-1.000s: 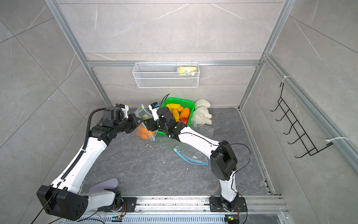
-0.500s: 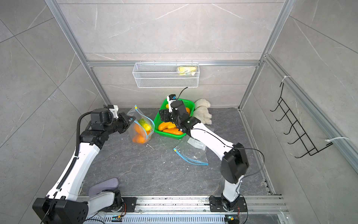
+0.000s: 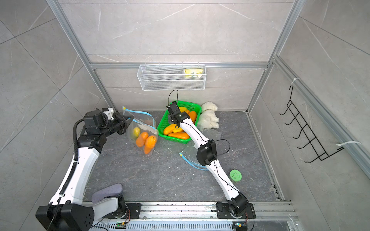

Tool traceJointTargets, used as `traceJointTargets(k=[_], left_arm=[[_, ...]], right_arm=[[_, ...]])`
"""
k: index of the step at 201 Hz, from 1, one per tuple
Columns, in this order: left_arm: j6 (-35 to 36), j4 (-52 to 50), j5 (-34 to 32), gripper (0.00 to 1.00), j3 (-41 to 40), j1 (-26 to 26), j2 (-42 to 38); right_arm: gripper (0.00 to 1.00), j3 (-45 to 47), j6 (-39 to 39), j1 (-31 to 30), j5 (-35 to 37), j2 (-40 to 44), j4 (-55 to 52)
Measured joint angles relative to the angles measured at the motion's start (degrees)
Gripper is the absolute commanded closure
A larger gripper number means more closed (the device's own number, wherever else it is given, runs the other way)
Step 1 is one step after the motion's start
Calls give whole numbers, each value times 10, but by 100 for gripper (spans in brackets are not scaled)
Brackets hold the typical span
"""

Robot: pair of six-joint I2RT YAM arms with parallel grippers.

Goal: Place the mango in a zip-top bag and seal the zipper
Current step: Pick up the mango from the basket.

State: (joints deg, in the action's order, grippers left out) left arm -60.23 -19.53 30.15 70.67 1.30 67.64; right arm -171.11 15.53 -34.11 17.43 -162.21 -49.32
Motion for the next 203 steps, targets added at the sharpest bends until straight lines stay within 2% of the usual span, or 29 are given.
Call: traceJointTargets(k=[18,39,51,66,89,133,160,203], left_arm=[[21,-21,-6,100,9,0,0],[48,-34,-7,100,11,-1,0],[63,-43,-10,100,11,-4,0],[82,-50,-13,100,11,-12,3],[114,-60,-15,100,26,-40,23],[161,-75,-15,100,41,-74,49],[179,-81,-16,100,41,-75,48],[211,-97,-16,100,41,-91,41]], right_arm=[[30,4,-5,9,5,-7,-9],[30,110,-7,22,6,20,20],[30,140,-8,27,3,21,33],[29,135,-8,31,-1,15,28],[30,69,-7,34,-4,-10,18],[52,98,13,41,-29,-11,38],[71,99,14,42,-38,-9,45],[84,95,14,42,-40,-3,30]])
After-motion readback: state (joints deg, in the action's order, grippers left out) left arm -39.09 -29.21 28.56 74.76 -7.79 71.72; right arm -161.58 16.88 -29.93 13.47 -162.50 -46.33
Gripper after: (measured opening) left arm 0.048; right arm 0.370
